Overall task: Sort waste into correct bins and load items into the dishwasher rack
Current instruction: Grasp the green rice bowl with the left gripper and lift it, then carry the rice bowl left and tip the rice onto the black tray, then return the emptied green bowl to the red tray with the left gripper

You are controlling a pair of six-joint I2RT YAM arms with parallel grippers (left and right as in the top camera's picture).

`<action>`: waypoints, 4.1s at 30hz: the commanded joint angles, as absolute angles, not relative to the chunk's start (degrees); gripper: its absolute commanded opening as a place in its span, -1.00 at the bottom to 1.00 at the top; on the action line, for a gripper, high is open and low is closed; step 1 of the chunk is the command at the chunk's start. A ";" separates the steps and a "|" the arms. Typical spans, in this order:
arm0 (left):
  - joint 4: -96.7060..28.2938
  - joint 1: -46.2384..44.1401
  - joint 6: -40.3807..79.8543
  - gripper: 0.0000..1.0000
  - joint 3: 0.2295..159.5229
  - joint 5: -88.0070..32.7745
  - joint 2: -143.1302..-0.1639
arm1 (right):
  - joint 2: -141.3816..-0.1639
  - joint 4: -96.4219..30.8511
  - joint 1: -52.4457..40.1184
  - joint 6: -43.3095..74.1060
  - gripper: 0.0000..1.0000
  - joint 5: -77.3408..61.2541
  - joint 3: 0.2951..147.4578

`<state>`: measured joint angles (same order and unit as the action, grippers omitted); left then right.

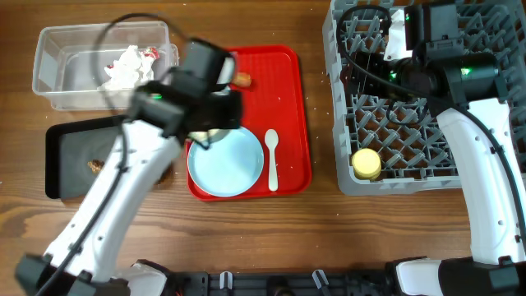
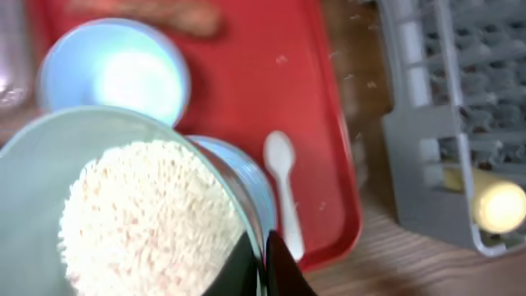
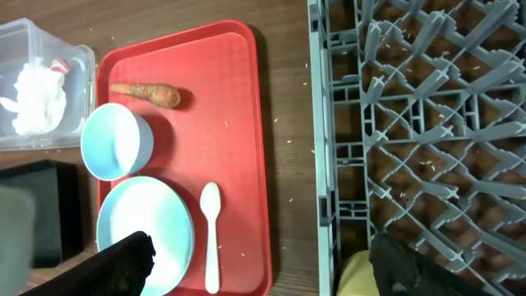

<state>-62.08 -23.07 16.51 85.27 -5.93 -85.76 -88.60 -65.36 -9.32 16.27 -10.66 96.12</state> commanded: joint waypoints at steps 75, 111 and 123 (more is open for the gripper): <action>-42.63 40.86 9.10 -0.92 56.18 -71.33 -76.69 | -87.64 -68.45 -9.56 12.45 0.75 -10.35 97.19; 7.92 -38.06 -6.61 -0.10 59.48 7.42 -106.69 | -87.64 -69.54 -9.56 9.17 0.77 -10.33 97.19; -10.79 -33.45 5.34 0.33 59.61 11.84 -83.29 | -87.64 -68.55 -9.56 9.10 0.77 -13.28 97.19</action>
<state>-7.88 -34.17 1.83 59.13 10.92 -90.02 -88.58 -69.14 -9.32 10.15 -10.83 96.12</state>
